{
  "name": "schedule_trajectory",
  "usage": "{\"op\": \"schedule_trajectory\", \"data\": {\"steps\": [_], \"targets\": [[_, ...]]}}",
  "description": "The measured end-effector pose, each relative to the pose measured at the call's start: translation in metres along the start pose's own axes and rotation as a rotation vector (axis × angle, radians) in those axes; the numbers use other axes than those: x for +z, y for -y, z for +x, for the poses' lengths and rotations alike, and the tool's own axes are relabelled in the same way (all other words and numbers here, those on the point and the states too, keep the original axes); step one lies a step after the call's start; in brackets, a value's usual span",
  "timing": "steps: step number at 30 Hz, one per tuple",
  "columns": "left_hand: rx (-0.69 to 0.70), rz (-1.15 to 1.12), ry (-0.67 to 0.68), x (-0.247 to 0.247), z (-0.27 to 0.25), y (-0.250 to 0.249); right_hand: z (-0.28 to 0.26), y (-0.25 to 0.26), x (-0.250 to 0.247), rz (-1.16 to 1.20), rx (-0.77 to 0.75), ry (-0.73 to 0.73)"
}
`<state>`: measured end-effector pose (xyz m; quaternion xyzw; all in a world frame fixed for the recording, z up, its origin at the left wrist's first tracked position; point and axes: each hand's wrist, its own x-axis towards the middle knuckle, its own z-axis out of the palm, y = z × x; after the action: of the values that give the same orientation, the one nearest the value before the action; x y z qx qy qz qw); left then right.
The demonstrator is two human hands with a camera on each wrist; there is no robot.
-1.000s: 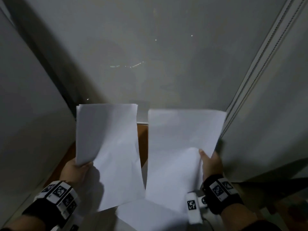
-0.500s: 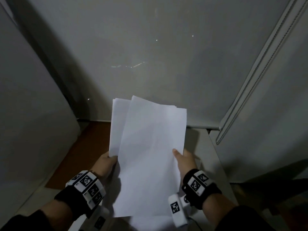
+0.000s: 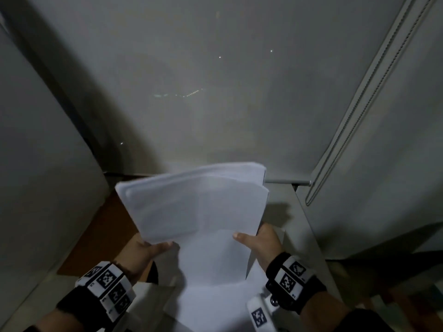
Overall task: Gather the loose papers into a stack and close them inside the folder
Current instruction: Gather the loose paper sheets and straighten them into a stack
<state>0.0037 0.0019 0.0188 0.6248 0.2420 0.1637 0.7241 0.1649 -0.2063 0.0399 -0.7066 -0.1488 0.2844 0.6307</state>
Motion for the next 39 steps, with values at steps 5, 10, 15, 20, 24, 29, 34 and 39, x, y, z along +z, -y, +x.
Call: {"op": "schedule_trajectory", "data": {"steps": [5,10,15,20,24,29,34,39], "targets": [[0.030,0.195,-0.035,0.010,-0.009,0.010,-0.015,-0.021,0.008,-0.120,0.088,0.015],[-0.013,0.210,-0.290,-0.005,0.001,0.011,0.006,-0.053,-0.010,-0.753,0.194,-0.188],[-0.072,0.157,-0.500,-0.039,0.004,0.012,-0.003,-0.092,-0.025,-0.912,0.609,-0.380],[-0.115,0.211,-0.548,-0.061,0.000,0.019,0.007,-0.093,-0.018,-0.869,0.676,-0.378],[-0.172,0.198,-0.533,-0.069,-0.008,0.019,0.013,-0.090,-0.020,-0.807,0.711,-0.394],[-0.174,0.216,-0.537,-0.070,-0.014,0.019,0.011,-0.090,-0.021,-0.783,0.722,-0.388],[-0.191,0.257,-0.535,-0.070,-0.011,0.018,0.004,-0.092,-0.020,-0.746,0.618,-0.407],[-0.149,0.321,-0.540,-0.054,-0.006,0.004,0.003,-0.069,-0.053,-0.379,0.333,-0.497]]}}
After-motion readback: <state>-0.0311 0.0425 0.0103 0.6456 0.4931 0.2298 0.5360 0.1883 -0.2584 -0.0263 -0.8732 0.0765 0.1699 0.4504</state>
